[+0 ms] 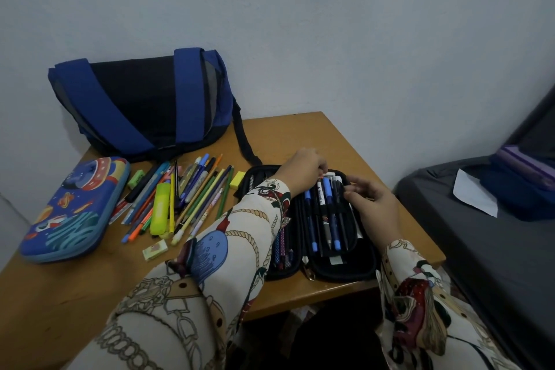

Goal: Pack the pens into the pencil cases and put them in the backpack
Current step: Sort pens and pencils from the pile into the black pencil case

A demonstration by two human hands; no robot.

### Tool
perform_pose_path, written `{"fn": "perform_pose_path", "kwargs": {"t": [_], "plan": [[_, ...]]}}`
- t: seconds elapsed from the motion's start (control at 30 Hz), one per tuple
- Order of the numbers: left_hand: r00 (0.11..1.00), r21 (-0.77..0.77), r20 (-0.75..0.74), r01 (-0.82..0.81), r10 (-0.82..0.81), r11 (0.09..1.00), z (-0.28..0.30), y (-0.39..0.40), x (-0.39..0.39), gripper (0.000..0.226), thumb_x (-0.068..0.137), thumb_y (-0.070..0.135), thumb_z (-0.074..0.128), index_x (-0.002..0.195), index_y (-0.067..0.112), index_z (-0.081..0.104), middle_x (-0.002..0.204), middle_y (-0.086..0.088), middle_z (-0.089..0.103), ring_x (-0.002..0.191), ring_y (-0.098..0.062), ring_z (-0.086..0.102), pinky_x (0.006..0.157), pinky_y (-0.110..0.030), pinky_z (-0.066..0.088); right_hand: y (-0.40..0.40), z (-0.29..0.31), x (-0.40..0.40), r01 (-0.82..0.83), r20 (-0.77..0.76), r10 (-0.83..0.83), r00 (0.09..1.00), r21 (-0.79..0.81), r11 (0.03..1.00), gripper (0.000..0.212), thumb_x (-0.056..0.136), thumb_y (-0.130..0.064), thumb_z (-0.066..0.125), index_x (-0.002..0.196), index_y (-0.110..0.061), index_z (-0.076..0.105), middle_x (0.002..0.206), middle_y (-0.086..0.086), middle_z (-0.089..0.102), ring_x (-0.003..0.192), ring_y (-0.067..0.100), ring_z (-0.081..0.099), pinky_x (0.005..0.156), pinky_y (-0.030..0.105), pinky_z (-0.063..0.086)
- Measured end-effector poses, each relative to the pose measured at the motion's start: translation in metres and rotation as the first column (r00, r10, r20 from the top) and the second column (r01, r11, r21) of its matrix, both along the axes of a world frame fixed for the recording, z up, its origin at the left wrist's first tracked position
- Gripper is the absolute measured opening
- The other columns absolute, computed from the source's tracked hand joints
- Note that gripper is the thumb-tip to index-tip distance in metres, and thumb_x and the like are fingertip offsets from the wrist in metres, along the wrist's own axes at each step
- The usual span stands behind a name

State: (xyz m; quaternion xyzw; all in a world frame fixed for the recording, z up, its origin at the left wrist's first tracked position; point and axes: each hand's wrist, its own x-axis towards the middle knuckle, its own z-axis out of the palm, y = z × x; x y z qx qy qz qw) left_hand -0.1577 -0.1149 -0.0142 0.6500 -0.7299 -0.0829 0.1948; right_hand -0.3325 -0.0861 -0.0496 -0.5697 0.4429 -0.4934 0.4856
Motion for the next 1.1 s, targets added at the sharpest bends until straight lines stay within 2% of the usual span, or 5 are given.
{"fn": "perform_pose_path", "kwargs": {"t": [0.23, 0.43, 0.6, 0.77, 1.1], "plan": [[0.994, 0.04, 0.103, -0.032, 0.027, 0.999, 0.004, 0.001, -0.001, 0.023, 0.096, 0.009, 0.05, 0.104, 0.014, 0.071, 0.108, -0.005, 0.06, 0.114, -0.027, 0.049, 0.097, -0.044, 0.043, 0.001, 0.0, -0.001, 0.001, -0.023, -0.001, 1.0, -0.007, 1.0, 0.03, 0.088, 0.003, 0.063, 0.112, -0.013, 0.069, 0.087, -0.001, 0.071, 0.083, 0.011, 0.066, 0.067, 0.013, 0.053], [0.951, 0.05, -0.238, -0.189, 0.195, 0.981, 0.019, 0.018, 0.032, 0.041, 0.093, -0.006, 0.043, 0.119, 0.014, 0.067, 0.121, -0.004, 0.066, 0.115, -0.017, 0.058, 0.098, -0.027, 0.045, 0.0, 0.0, -0.002, -0.008, -0.027, 0.008, 1.0, 0.013, 1.0, 0.029, 0.089, 0.002, 0.063, 0.112, -0.015, 0.069, 0.091, 0.002, 0.071, 0.091, 0.017, 0.068, 0.082, 0.03, 0.057], [0.897, 0.047, -0.268, -0.352, 0.352, 0.935, 0.024, 0.041, 0.089, 0.043, 0.085, -0.012, 0.045, 0.112, 0.01, 0.07, 0.111, -0.007, 0.068, 0.106, -0.018, 0.06, 0.093, -0.028, 0.047, -0.003, -0.004, -0.002, -0.003, -0.034, 0.005, 0.999, 0.034, 0.999, 0.029, 0.089, -0.001, 0.065, 0.112, -0.016, 0.07, 0.095, 0.006, 0.073, 0.096, 0.023, 0.069, 0.087, 0.041, 0.058], [0.901, 0.142, -0.141, -0.392, 0.411, 0.909, 0.017, 0.058, 0.12, 0.029, 0.085, 0.005, 0.057, 0.108, 0.014, 0.071, 0.113, -0.008, 0.067, 0.11, -0.024, 0.059, 0.099, -0.04, 0.048, -0.004, -0.005, -0.001, -0.003, -0.035, 0.004, 0.999, 0.038, 0.999, 0.028, 0.089, -0.001, 0.064, 0.112, -0.015, 0.07, 0.096, 0.006, 0.073, 0.097, 0.025, 0.069, 0.09, 0.045, 0.057], [0.868, 0.106, 0.141, -0.492, 0.477, 0.864, 0.01, 0.073, 0.109, 0.025, 0.089, 0.028, 0.059, 0.103, 0.009, 0.067, 0.1, -0.011, 0.067, 0.091, -0.027, 0.061, 0.072, -0.031, 0.046, -0.005, -0.006, -0.002, -0.006, -0.048, 0.008, 0.999, 0.031, 0.999, 0.027, 0.089, -0.002, 0.065, 0.111, -0.016, 0.071, 0.097, 0.008, 0.073, 0.097, 0.025, 0.07, 0.091, 0.048, 0.056]]}}
